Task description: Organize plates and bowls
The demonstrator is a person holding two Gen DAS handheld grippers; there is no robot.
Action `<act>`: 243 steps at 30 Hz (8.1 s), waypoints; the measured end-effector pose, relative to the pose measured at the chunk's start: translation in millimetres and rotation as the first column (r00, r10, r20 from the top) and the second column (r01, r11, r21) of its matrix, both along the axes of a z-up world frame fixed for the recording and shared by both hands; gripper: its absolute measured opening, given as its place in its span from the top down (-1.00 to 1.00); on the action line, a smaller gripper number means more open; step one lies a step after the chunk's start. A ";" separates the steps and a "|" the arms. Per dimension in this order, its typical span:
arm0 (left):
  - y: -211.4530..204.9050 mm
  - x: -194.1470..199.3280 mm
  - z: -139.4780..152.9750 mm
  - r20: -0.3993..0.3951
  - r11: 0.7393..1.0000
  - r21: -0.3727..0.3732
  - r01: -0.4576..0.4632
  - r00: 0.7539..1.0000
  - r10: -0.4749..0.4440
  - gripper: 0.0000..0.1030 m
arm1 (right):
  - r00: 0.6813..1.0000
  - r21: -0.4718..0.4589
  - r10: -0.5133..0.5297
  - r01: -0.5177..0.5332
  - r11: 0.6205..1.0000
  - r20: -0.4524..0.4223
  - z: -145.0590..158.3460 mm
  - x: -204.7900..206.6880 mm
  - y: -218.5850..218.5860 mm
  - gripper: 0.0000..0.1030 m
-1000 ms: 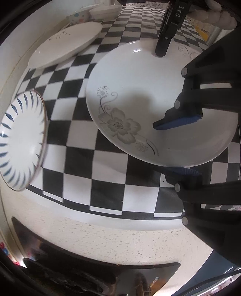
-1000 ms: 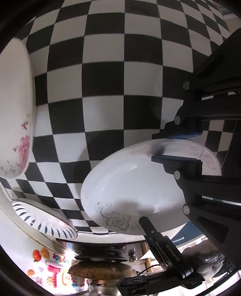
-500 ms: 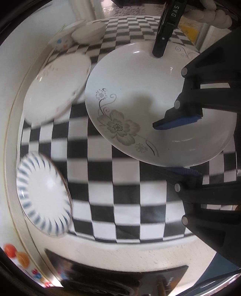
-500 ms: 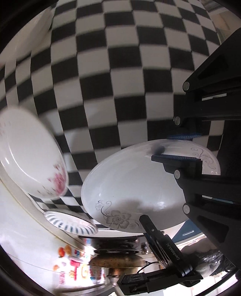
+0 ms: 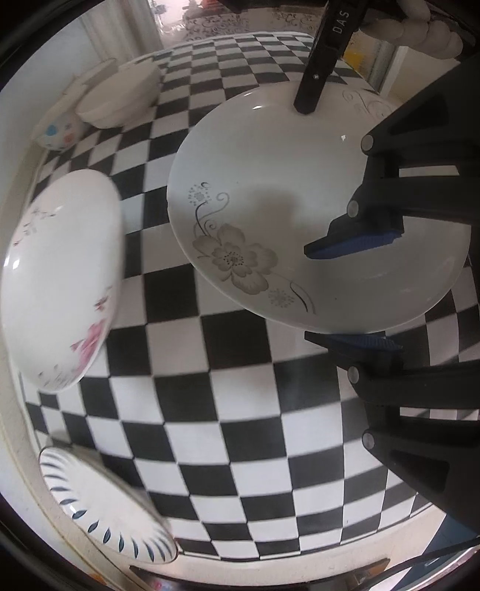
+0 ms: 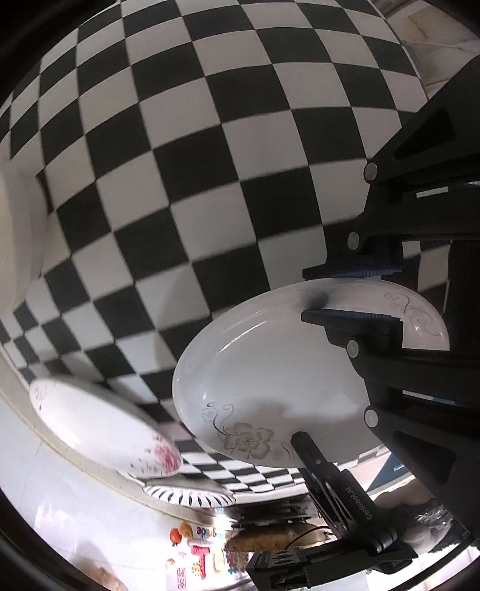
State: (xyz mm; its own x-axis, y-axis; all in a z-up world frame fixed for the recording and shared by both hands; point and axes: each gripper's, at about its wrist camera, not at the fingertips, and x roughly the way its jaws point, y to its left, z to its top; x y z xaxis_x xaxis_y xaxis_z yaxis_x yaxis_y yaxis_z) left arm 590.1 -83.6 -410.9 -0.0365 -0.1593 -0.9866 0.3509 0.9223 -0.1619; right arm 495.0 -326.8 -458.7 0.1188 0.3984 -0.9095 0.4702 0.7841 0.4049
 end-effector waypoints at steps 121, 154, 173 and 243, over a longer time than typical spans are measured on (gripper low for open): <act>32.0 84.4 117.8 0.199 0.990 -0.124 -0.062 0.976 0.086 0.46 | 0.967 0.032 0.083 -0.094 0.995 0.240 80.1 135.4 22.3 0.67; 51.2 -6.3 31.4 0.013 0.995 -0.050 -0.086 0.996 0.087 0.46 | 0.985 0.045 0.142 -0.147 0.988 0.095 14.0 11.6 25.8 0.67; 32.7 -11.3 -9.2 -0.060 0.996 0.081 -0.030 0.998 0.035 0.45 | 0.981 -0.040 0.191 -0.190 0.981 0.043 4.6 19.0 33.5 0.69; 225.4 195.3 26.9 0.106 0.897 0.036 -0.440 0.894 0.435 0.37 | 0.928 0.042 0.341 -0.350 0.936 0.148 48.7 285.4 197.1 -0.73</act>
